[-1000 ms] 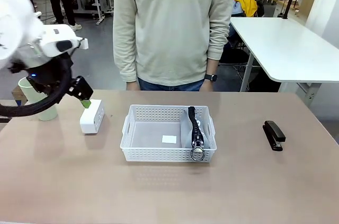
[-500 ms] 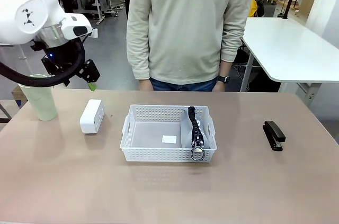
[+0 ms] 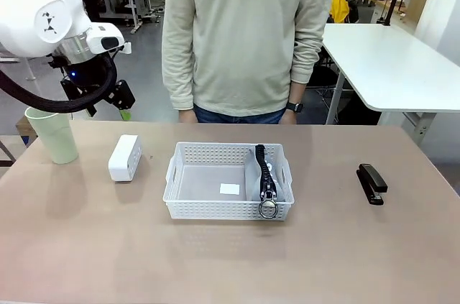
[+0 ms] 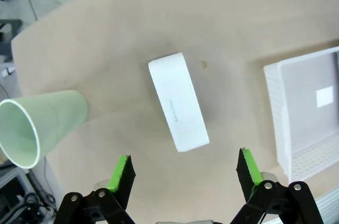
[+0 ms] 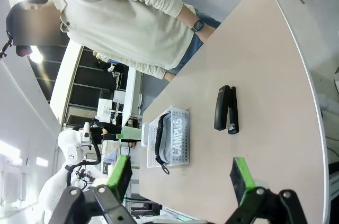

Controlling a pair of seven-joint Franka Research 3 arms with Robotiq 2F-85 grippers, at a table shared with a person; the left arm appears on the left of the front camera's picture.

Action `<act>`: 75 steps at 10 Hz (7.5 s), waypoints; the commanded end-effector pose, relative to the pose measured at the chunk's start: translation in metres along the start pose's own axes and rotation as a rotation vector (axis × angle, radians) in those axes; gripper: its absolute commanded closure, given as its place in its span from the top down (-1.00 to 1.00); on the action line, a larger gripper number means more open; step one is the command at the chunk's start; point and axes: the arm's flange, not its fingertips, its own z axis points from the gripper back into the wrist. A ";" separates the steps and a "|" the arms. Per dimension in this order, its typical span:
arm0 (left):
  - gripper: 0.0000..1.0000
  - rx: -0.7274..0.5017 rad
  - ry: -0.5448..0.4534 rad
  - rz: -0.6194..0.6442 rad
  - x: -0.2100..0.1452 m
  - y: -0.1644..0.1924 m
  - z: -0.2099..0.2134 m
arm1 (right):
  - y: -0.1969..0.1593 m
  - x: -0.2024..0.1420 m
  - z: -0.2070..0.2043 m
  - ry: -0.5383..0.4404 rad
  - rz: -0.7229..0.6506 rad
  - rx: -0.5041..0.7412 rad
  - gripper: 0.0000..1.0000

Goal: Efficiently arrange items inside the basket to fit them all.
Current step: Pick up the Digital clock and place it inside the Organizing basket.

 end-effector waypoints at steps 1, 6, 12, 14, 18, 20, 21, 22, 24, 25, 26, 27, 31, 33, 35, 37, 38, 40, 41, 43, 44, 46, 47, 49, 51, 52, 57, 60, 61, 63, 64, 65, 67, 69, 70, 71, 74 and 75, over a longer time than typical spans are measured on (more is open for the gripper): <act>1.00 -0.001 0.003 0.007 0.003 0.004 -0.006 | 0.001 0.002 0.000 -0.016 0.025 0.026 1.00; 1.00 -0.028 0.078 0.426 0.003 -0.006 -0.038 | 0.001 0.002 0.000 -0.016 0.025 0.026 1.00; 1.00 0.007 0.108 0.346 0.001 -0.001 -0.051 | 0.001 0.002 0.000 -0.016 0.025 0.026 1.00; 1.00 0.001 0.135 0.264 0.006 -0.002 -0.060 | 0.001 0.002 0.000 -0.016 0.025 0.026 1.00; 1.00 0.011 0.175 0.196 0.007 0.007 -0.123 | 0.001 0.002 0.000 -0.016 0.025 0.026 1.00; 1.00 0.018 0.238 0.190 0.009 0.007 -0.150 | 0.001 0.002 0.000 -0.016 0.025 0.026 1.00; 1.00 0.027 0.265 0.175 0.009 0.004 -0.161 | 0.001 0.002 0.000 -0.016 0.025 0.026 1.00; 1.00 0.025 0.270 0.175 0.009 0.003 -0.165 | 0.001 0.002 0.000 -0.016 0.025 0.026 1.00; 1.00 0.016 0.252 0.189 0.009 0.003 -0.161 | 0.001 0.002 0.000 -0.016 0.025 0.026 1.00; 1.00 0.013 0.243 0.189 0.010 0.002 -0.160 | 0.001 0.002 0.000 -0.016 0.025 0.026 1.00; 1.00 0.021 0.241 0.199 0.011 0.002 -0.160 | 0.001 0.002 0.000 -0.016 0.025 0.026 1.00; 1.00 0.025 0.235 0.202 0.012 0.001 -0.161 | 0.001 0.002 0.000 -0.016 0.025 0.026 1.00; -0.30 0.051 0.229 0.208 0.014 0.001 -0.162 | 0.001 0.002 0.000 -0.016 0.025 0.026 1.00; -1.00 0.053 0.231 0.216 0.015 0.000 -0.162 | 0.001 0.002 0.000 -0.016 0.025 0.026 1.00; -1.00 0.057 0.231 0.225 0.014 -0.001 -0.161 | 0.001 0.002 0.000 -0.016 0.025 0.026 1.00; -1.00 0.044 0.233 0.232 0.014 0.001 -0.157 | 0.001 0.002 0.000 -0.016 0.025 0.026 1.00; -1.00 0.032 0.240 0.230 0.014 0.004 -0.149 | 0.001 0.002 0.000 -0.016 0.025 0.026 1.00; -1.00 -0.024 0.247 0.183 0.000 0.012 -0.085 | 0.001 0.002 0.000 -0.016 0.025 0.026 1.00; -1.00 -0.060 0.269 0.141 -0.020 0.013 -0.045 | 0.001 0.002 0.000 -0.016 0.025 0.026 1.00; -1.00 -0.105 0.222 -0.064 -0.086 0.008 0.008 | 0.001 0.002 0.000 -0.016 0.025 0.026 1.00; -1.00 -0.117 0.191 -0.196 -0.123 0.003 0.017 | 0.001 0.002 0.000 -0.016 0.025 0.026 1.00; -1.00 -0.158 0.103 -0.325 -0.172 -0.004 0.018 | 0.001 0.002 0.000 -0.016 0.025 0.026 1.00; -1.00 -0.235 0.028 -0.260 -0.176 0.001 0.019 | 0.001 0.002 0.000 -0.016 0.025 0.026 1.00; -1.00 -0.102 0.169 -0.273 -0.151 -0.010 0.025 | 0.001 0.002 0.000 -0.016 0.025 0.026 1.00; -1.00 -0.102 0.169 -0.273 -0.151 -0.010 0.025 | 0.001 0.002 0.000 -0.016 0.025 0.026 1.00; -1.00 -0.102 0.169 -0.273 -0.151 -0.010 0.025 | 0.001 0.002 0.000 -0.016 0.025 0.026 1.00; 0.03 0.055 0.065 -0.414 -0.065 -0.172 0.025 | 0.001 0.002 0.000 -0.016 0.025 0.026 1.00; 0.03 0.086 0.127 -0.704 0.005 -0.238 -0.019 | 0.001 0.002 0.000 -0.016 0.025 0.026 1.00; 0.03 0.095 0.118 -0.693 0.020 -0.246 -0.032 | 0.001 0.002 0.000 -0.016 0.025 0.026 1.00; 0.03 -0.001 0.126 -0.651 0.032 -0.232 -0.067 | 0.001 0.002 0.000 -0.016 0.025 0.026 1.00; 0.03 -0.048 0.124 -0.640 0.022 -0.229 -0.085 | 0.001 0.002 0.000 -0.016 0.025 0.026 1.00; 0.03 -0.075 0.127 -0.650 0.011 -0.227 -0.100 | 0.001 0.002 0.000 -0.016 0.025 0.026 1.00; 0.03 -0.037 0.126 -0.636 -0.011 -0.232 -0.118 | 0.001 0.002 0.000 -0.016 0.025 0.026 1.00; 0.03 -0.011 0.125 -0.645 -0.022 -0.238 -0.128 | 0.001 0.002 0.000 -0.016 0.025 0.026 1.00; 0.03 -0.026 0.139 -0.657 -0.024 -0.239 -0.130 | 0.001 0.002 0.000 -0.016 0.025 0.026 1.00; 0.03 -0.032 0.141 -0.659 -0.025 -0.240 -0.130 | 0.001 0.002 0.000 -0.016 0.025 0.026 1.00; 0.03 -0.049 0.161 -0.660 -0.024 -0.240 -0.133 | 0.001 0.002 0.000 -0.016 0.025 0.026 1.00; 0.03 -0.056 0.162 -0.659 -0.024 -0.239 -0.132 | 0.001 0.002 0.000 -0.016 0.025 0.026 1.00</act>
